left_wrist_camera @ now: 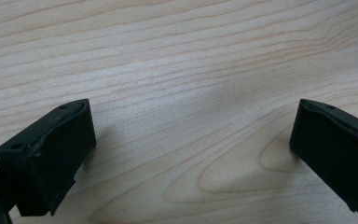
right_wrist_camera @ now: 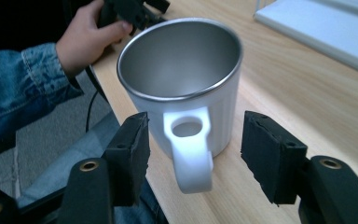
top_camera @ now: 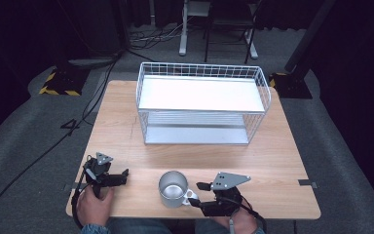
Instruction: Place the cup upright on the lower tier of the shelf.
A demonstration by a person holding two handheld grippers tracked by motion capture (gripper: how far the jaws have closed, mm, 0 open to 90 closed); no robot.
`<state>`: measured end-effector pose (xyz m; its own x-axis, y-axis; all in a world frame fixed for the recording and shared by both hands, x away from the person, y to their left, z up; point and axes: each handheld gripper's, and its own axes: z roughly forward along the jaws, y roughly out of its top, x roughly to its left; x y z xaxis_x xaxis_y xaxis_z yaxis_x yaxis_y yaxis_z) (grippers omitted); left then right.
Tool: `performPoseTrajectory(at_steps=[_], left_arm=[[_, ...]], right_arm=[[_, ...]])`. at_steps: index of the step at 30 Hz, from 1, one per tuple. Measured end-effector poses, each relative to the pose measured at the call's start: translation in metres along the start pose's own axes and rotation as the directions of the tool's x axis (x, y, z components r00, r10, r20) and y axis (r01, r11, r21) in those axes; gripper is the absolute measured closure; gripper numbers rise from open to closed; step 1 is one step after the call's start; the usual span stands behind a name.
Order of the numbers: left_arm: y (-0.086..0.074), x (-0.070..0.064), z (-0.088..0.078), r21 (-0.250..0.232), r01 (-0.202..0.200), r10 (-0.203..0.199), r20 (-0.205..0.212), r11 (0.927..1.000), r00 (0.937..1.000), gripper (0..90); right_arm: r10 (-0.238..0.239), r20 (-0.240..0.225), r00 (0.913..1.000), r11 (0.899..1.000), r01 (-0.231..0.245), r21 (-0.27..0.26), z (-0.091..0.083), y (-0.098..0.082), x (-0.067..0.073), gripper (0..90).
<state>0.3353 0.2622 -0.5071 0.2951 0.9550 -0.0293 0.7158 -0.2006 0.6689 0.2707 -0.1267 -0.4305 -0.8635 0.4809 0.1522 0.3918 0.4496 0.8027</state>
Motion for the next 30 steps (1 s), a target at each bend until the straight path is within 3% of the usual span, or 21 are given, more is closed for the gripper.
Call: performPoseTrajectory(at_steps=[11, 16, 21, 30], left_arm=[[0.000, 0.000, 0.000, -0.001, 0.002, -0.002, 0.000, 1.0000, 1.0000, 0.5], [0.000, 0.000, 0.000, -0.001, 0.002, -0.002, 0.000, 1.0000, 1.0000, 0.5], [0.000, 0.000, 0.000, -0.001, 0.002, -0.002, 0.000, 1.0000, 1.0000, 0.5], [0.000, 0.000, 0.000, -0.001, 0.002, -0.002, 0.000, 1.0000, 1.0000, 0.5]], right_arm=[[-0.024, 0.013, 0.9996, 0.998, 0.023, 0.052, 0.017, -0.006, 0.002, 50.9], [-0.059, 0.012, 0.9982, 0.995, 0.057, 0.076, 0.023, -0.007, 0.004, 57.6], [-0.088, 0.020, 0.9959, 0.993, 0.086, 0.079, 0.025, -0.007, 0.005, 65.9], [-0.116, 0.025, 0.9929, 0.991, 0.114, 0.075, 0.026, -0.008, 0.008, 70.9]])
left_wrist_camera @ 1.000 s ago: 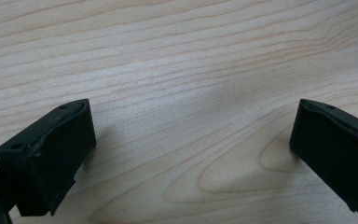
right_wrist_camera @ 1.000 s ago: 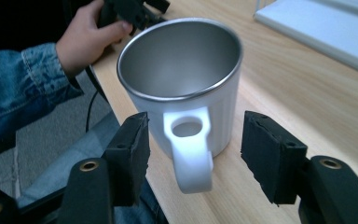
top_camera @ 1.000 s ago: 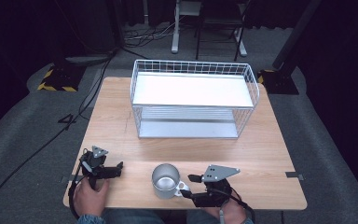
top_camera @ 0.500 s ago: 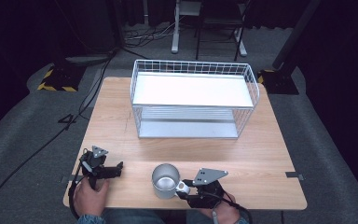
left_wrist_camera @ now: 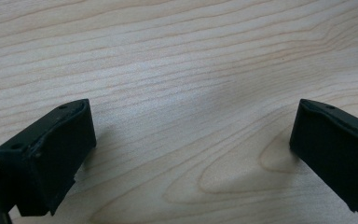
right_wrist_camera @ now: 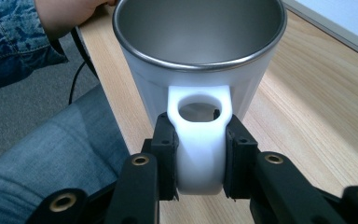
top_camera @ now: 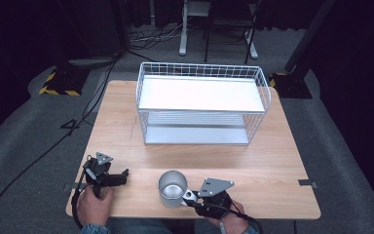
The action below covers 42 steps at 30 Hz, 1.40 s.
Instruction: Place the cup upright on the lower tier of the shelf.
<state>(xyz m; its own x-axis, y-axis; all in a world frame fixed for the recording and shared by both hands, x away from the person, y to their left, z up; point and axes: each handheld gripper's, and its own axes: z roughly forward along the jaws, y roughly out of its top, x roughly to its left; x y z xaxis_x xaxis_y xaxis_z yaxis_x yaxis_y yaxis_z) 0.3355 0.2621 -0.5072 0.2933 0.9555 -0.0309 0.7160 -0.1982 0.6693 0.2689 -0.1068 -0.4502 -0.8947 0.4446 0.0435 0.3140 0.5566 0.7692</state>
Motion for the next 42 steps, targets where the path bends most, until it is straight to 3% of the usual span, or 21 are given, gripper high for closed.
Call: performPoseTrajectory(at_steps=[10, 15, 28, 42], left_arm=[[0.000, 0.000, 0.000, 0.000, 0.000, 0.000, 0.000, 1.0000, 1.0000, 0.5], [0.000, 0.000, 0.000, 0.000, -0.001, 0.001, 0.000, 1.0000, 1.0000, 0.5], [0.000, 0.000, 0.000, 0.000, 0.000, 0.000, 0.000, 1.0000, 1.0000, 0.5], [0.000, 0.000, 0.000, 0.000, 0.000, 0.000, 0.000, 1.0000, 1.0000, 0.5]], right_arm=[[-0.025, 0.034, 0.9991, 0.998, 0.027, -0.054, -0.003, -0.001, 0.004, 71.5], [0.003, 0.032, 0.9995, 0.995, 0.000, -0.101, -0.010, 0.004, -0.002, 71.5], [0.065, 0.082, 0.9945, 0.988, -0.053, -0.142, -0.020, 0.027, -0.032, 71.5], [0.128, 0.198, 0.9717, 0.980, -0.093, -0.177, -0.020, 0.046, -0.080, 71.4]])
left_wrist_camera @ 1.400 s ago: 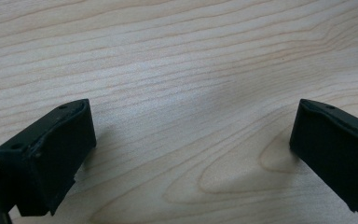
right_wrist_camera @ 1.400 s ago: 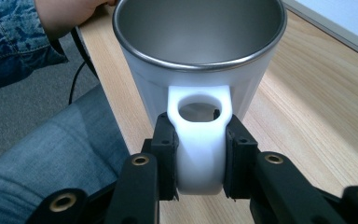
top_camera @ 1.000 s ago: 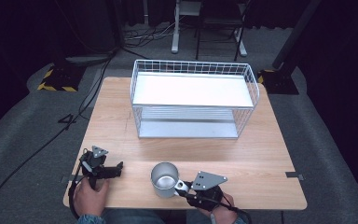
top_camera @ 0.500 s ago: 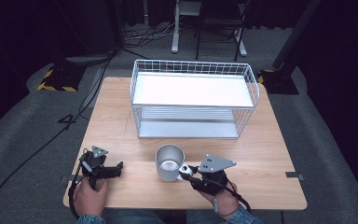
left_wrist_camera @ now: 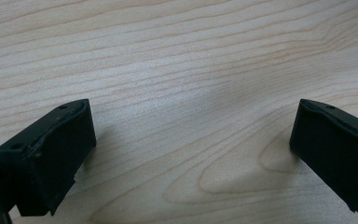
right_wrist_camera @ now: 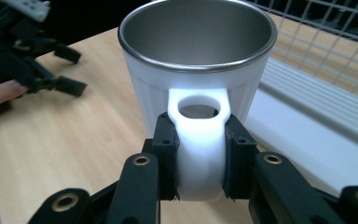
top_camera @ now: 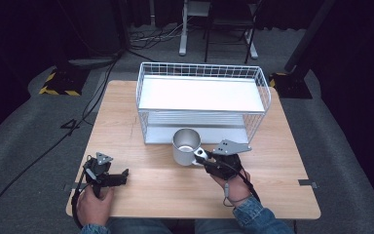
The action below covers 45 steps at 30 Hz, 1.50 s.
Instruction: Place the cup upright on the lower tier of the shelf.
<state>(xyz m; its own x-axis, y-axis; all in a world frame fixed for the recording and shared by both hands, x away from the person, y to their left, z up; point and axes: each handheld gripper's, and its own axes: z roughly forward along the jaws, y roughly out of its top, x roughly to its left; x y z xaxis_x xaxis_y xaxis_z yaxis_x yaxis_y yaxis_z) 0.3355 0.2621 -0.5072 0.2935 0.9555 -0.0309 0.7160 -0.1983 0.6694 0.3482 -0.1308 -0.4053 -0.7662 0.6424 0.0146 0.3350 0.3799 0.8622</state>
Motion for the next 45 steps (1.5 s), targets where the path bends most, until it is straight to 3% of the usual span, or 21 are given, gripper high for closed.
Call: performPoseTrajectory(at_steps=[3, 14, 21, 28, 32, 41, 45], left_arm=[[0.000, 0.000, 0.000, 0.000, 0.000, 0.000, 0.000, 1.0000, 1.0000, 0.5], [0.000, 0.000, 0.000, 0.000, 0.000, 0.000, 0.000, 1.0000, 1.0000, 0.5], [0.000, 0.000, 0.000, 0.000, 0.001, -0.001, 0.000, 1.0000, 1.0000, 0.5], [0.000, 0.000, 0.000, 0.000, 0.001, -0.001, 0.000, 1.0000, 1.0000, 0.5], [0.000, 0.000, 0.000, 0.000, 0.001, -0.001, 0.000, 1.0000, 1.0000, 0.5], [0.000, 0.000, 0.000, 0.000, 0.000, 0.000, 0.000, 1.0000, 1.0000, 0.5], [0.000, 0.000, 0.000, 0.000, 0.001, -0.001, 0.000, 1.0000, 1.0000, 0.5]], right_arm=[[0.026, 0.028, 0.9992, 1.000, -0.026, -0.015, 0.005, 0.005, -0.014, 71.5], [0.048, 0.113, 0.9924, 0.998, -0.044, -0.035, 0.022, 0.014, -0.042, 71.5], [0.102, 0.178, 0.9788, 0.995, -0.097, -0.039, 0.040, 0.011, -0.061, 71.5], [0.095, 0.209, 0.9733, 0.995, -0.090, -0.034, 0.051, 0.009, -0.070, 71.5], [0.084, 0.245, 0.9658, 0.996, -0.079, -0.031, 0.058, 0.006, -0.072, 71.5], [0.112, 0.286, 0.9516, 0.994, -0.108, -0.030, 0.067, -0.002, -0.080, 71.4], [0.132, 0.283, 0.9500, 0.991, -0.127, -0.038, 0.068, -0.004, -0.082, 71.4]])
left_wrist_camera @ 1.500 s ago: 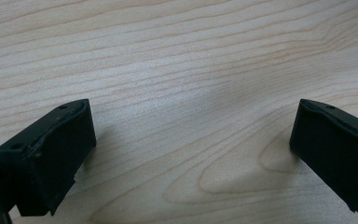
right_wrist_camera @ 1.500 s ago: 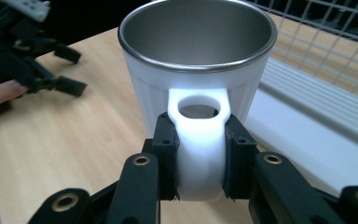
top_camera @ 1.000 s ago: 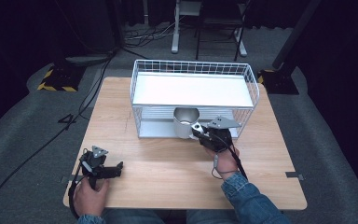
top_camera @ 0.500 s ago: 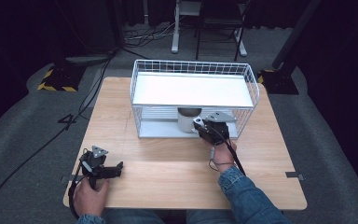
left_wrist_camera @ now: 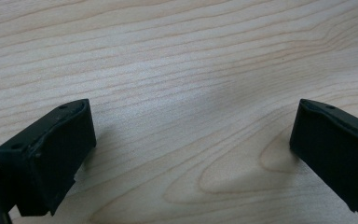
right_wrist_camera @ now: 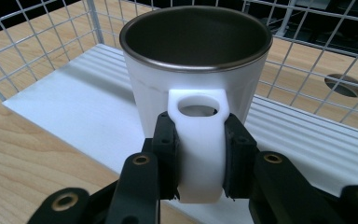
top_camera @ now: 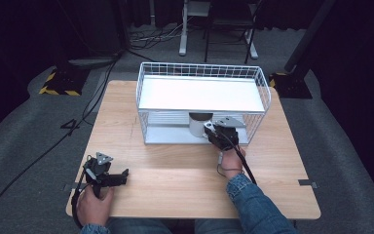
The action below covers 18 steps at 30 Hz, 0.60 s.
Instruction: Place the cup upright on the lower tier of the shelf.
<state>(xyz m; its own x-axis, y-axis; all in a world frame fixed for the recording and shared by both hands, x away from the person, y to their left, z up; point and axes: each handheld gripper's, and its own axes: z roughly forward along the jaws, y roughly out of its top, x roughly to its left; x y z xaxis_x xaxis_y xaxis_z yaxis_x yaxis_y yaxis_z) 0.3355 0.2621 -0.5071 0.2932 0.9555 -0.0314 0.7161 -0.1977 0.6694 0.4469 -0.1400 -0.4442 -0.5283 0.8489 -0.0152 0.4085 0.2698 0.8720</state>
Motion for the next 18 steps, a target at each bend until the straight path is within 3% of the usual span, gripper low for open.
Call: performPoseTrajectory(at_steps=[13, 18], left_arm=[[0.0000, 0.0000, 0.0000, 0.000, 0.000, 0.000, 0.000, 1.0000, 1.0000, 0.5], [0.0000, 0.0000, 0.0000, 0.000, 0.000, 0.000, 0.000, 1.0000, 1.0000, 0.5]], right_arm=[[0.030, -0.019, 0.9994, 0.999, -0.030, 0.014, -0.0004, -0.0025, -0.0055, 70.3], [0.049, -0.029, 0.9984, 0.999, -0.049, 0.017, -0.0008, -0.0030, -0.0072, 64.8]])
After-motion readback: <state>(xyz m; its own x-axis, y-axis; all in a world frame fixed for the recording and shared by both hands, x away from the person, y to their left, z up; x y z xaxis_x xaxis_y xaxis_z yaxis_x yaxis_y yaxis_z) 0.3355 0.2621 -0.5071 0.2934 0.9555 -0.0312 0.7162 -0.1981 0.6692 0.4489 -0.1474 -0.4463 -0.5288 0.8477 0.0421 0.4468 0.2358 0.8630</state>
